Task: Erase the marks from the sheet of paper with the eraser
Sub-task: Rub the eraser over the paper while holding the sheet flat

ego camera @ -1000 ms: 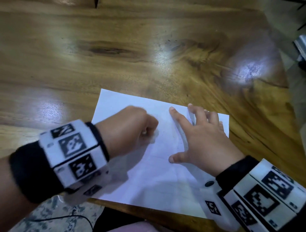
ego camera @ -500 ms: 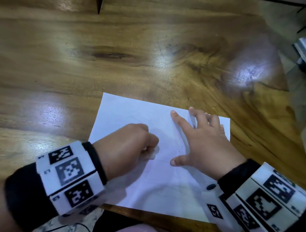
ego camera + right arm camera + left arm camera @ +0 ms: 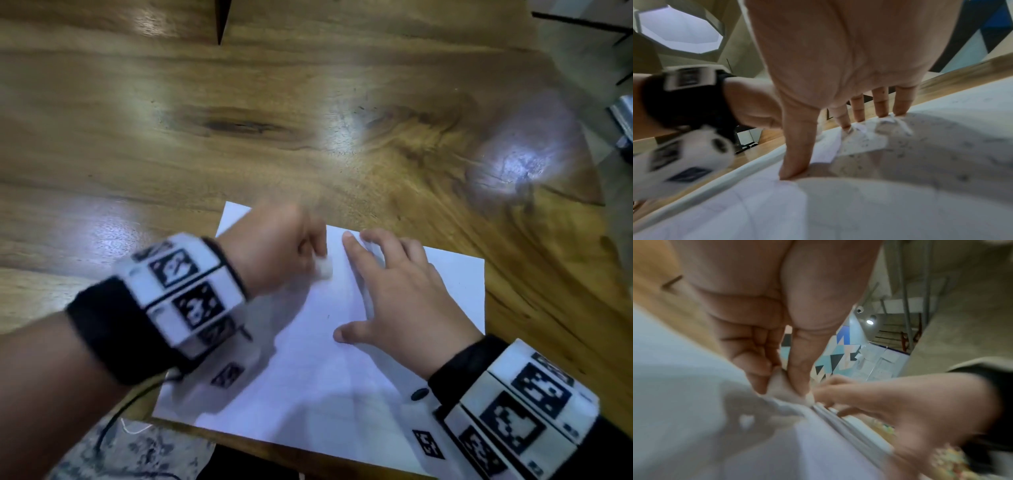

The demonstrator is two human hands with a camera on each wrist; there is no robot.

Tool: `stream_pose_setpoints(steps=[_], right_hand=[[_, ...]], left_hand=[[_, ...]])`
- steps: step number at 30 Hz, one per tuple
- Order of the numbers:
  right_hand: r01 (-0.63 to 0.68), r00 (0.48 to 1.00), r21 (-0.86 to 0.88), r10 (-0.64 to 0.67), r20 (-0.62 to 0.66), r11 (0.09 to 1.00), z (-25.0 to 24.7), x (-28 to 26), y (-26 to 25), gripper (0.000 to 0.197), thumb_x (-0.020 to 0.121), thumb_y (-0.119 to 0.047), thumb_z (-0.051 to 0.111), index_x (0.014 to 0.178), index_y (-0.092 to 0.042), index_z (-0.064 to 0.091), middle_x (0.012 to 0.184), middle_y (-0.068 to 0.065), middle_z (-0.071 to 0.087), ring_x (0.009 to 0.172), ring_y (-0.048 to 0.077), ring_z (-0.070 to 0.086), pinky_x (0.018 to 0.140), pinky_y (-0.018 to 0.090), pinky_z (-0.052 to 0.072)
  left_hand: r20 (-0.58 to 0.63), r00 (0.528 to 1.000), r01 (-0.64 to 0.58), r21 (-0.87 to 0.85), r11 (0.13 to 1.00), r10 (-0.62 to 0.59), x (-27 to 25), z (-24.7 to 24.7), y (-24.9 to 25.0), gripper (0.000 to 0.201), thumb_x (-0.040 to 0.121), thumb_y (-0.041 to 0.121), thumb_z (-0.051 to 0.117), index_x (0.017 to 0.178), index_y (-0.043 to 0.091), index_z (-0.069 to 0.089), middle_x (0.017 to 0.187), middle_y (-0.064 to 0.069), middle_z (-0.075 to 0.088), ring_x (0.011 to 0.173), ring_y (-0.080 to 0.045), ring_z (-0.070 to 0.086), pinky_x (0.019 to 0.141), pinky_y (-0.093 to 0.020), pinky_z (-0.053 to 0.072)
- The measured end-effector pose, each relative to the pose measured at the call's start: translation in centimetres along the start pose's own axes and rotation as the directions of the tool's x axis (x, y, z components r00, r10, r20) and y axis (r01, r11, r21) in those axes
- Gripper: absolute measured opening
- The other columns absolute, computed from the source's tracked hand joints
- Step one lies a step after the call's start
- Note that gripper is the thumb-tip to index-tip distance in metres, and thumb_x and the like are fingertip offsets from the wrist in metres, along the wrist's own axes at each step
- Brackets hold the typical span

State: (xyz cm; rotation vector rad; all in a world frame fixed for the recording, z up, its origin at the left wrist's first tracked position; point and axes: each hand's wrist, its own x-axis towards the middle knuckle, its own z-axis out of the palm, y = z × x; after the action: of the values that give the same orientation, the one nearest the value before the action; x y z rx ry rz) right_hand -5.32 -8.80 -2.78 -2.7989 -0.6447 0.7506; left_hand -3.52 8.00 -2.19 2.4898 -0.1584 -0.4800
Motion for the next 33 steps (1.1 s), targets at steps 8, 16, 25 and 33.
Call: stream_pose_setpoints(steps=[8,16,25,33], right_hand=[[0.005,1.0,-0.031,-0.005,0.004,1.0,0.1,0.0,0.0,0.111,0.069,-0.059,0.068,0.148,-0.03,-0.003,0.147,-0.013,0.006,0.127,0.016,0.012,0.102,0.027,0.023],[0.014,1.0,-0.044,-0.014,0.003,0.999,0.1,0.1,-0.1,0.11,0.07,-0.058,0.068,0.148,-0.028,-0.003,0.147,-0.011,0.008,0.126,0.018,0.014,0.1,0.027,0.024],[0.012,1.0,-0.03,-0.012,0.009,0.999,0.1,0.0,0.0,0.11,0.07,-0.058,0.068,0.148,-0.028,-0.005,0.147,-0.012,0.006,0.125,0.017,0.012,0.101,0.027,0.022],[0.009,1.0,-0.043,-0.008,0.013,0.999,0.1,0.1,-0.1,0.111,0.07,-0.059,0.068,0.148,-0.028,-0.005,0.147,-0.011,0.006,0.124,0.017,0.013,0.1,0.027,0.023]], left_hand=[[0.05,0.997,-0.063,0.067,0.996,0.059,0.9,0.5,1.1,0.016,0.072,0.014,0.069,0.06,0.019,0.06,0.049,0.014,0.045,0.049,-0.005,0.043,0.051,-0.008,0.033],[-0.088,0.996,0.007,0.081,0.997,0.0,1.9,0.3,1.6,0.009,0.076,0.015,0.064,0.084,0.011,0.066,0.055,0.015,0.043,0.065,-0.014,0.047,0.054,-0.021,0.026],[-0.094,0.996,0.003,0.112,0.994,0.008,1.5,0.0,1.1,0.006,0.076,0.013,0.065,0.081,0.009,0.067,0.067,0.003,0.053,0.069,-0.016,0.046,0.054,-0.022,0.027],[-0.133,0.99,0.063,0.083,0.995,-0.051,0.9,-0.2,0.6,0.008,0.078,0.015,0.064,0.084,0.011,0.067,0.072,-0.001,0.058,0.074,-0.018,0.051,0.059,-0.02,0.029]])
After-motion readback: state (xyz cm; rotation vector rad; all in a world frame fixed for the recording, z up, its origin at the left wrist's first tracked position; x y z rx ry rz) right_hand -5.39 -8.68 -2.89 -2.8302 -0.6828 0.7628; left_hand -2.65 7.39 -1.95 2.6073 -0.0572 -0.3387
